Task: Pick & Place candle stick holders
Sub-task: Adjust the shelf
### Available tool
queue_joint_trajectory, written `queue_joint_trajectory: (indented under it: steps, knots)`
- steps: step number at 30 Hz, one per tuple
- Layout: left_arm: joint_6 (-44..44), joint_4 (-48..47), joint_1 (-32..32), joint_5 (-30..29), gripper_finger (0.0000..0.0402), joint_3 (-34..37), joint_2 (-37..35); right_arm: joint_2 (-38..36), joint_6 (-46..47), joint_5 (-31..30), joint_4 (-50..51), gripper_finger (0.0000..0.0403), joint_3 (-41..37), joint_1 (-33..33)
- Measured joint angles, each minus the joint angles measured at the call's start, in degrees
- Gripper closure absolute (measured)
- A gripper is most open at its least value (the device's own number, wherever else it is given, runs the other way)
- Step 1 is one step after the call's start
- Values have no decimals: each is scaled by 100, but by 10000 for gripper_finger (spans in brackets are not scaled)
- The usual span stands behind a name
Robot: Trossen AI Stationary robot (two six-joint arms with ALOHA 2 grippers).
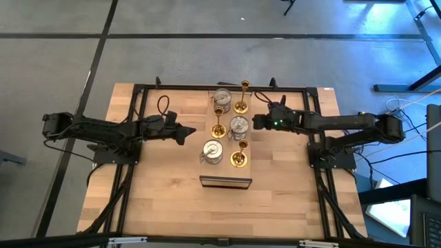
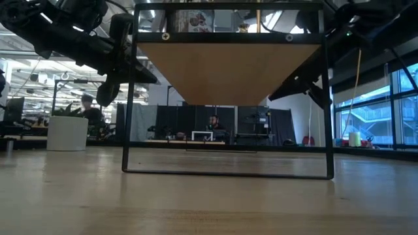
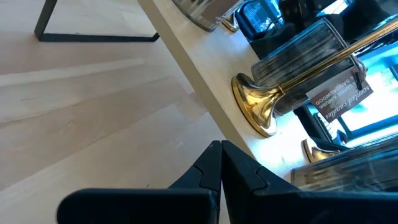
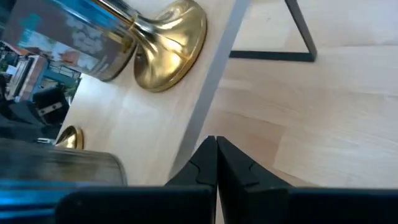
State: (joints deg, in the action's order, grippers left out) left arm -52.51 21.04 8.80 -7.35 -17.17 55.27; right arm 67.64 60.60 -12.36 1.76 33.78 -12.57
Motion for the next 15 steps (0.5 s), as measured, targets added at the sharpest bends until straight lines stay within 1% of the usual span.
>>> queue_joint_trajectory:
  steps: [7, 15]
  knots:
    - [81, 2, 0, 1, 400, 0, 0, 339, 66, 58, -397, 403, 0, -20]
    - [81, 0, -2, 153, 400, 0, 0, 731, -133, 180, -370, 403, 330, -28]
